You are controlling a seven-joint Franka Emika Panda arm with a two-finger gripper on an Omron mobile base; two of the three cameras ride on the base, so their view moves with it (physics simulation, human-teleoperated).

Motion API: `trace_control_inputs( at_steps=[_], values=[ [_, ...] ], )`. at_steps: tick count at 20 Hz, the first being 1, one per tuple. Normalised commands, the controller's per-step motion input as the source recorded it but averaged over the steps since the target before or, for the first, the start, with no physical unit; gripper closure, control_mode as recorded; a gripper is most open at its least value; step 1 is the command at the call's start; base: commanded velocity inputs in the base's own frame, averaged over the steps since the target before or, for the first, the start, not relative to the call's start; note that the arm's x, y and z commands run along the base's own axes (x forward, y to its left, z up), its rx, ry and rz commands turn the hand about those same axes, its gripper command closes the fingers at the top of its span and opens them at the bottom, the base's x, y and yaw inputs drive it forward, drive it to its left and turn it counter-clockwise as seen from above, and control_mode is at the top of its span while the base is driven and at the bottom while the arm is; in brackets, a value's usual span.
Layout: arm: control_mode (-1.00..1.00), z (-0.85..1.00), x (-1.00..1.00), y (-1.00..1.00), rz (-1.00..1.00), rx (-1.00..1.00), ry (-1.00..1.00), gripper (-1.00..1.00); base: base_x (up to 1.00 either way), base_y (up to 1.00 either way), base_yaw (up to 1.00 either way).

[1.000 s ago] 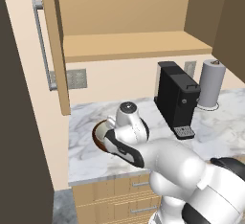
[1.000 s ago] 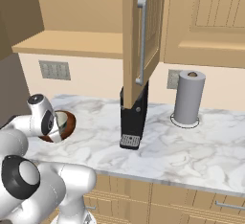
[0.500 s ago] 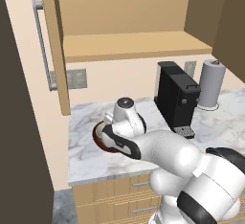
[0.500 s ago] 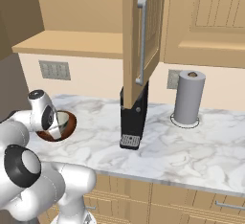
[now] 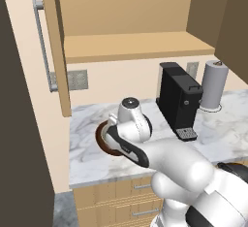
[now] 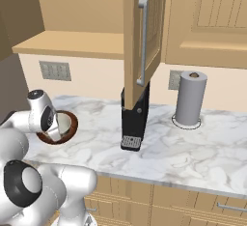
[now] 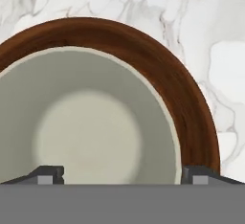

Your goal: Pick up the bowls on the counter and stack them on top of one another in the open cabinet. Place the smaller bowl on top of the larger bowl.

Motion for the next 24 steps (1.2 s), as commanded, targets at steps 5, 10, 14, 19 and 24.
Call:
trace_control_inputs(
  at_steps=[5,10,14,19,24],
  values=[
    [-1.0,0.19,-0.14,-0.06,0.0,0.01,-0.01,-1.0,0.0,0.0,0.0],
    [-1.0,0.35,0.0,0.02,0.0,0.02,0.0,-1.0,0.0,0.0,0.0],
    [-1.0,0.24,-0.09,-0.11,0.0,0.02,0.01,-1.0,0.0,0.0,0.0],
    [-1.0,0.09,-0.06,-0.19,0.0,0.01,0.05,-1.0,0.0,0.0,0.0],
    [-1.0,0.0,-0.03,-0.19,0.02,0.0,0.02,-1.0,0.0,0.0,0.0]
  ],
)
